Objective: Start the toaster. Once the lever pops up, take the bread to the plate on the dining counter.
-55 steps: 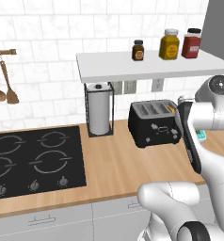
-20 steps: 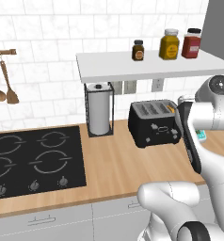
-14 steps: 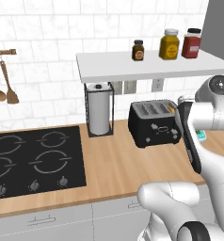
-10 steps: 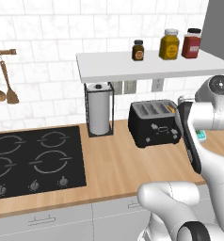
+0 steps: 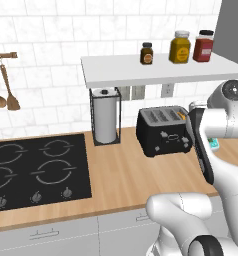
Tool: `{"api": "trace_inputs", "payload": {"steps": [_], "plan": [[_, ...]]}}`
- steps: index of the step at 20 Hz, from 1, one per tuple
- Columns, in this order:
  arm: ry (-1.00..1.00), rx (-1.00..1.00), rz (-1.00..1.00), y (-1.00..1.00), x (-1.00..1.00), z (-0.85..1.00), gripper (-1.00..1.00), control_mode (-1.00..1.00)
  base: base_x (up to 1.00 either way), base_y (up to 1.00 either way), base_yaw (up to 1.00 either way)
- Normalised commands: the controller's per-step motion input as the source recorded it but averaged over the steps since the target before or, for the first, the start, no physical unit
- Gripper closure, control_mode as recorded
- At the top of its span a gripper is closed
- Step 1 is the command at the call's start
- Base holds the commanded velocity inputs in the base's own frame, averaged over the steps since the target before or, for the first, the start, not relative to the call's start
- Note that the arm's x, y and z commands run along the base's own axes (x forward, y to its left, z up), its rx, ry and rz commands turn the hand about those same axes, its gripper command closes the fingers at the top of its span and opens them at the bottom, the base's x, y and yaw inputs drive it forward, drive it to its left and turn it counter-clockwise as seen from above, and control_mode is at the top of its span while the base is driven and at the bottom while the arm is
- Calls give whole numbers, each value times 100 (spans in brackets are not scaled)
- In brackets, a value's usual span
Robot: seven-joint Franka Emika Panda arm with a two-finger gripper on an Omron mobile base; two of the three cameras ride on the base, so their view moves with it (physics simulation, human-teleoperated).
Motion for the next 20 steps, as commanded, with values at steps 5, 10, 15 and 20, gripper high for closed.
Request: {"api": "trace_inputs", "payload": {"steps": [5,10,15,20], "plan": [[0,0,0,0,0,0,100,-100,0,0,0],[0,0,0,0,0,0,100,-100,0,0,0],[0,0,0,0,0,0,100,-100,0,0,0],[0,0,0,0,0,0,100,-100,0,0,0]]}}
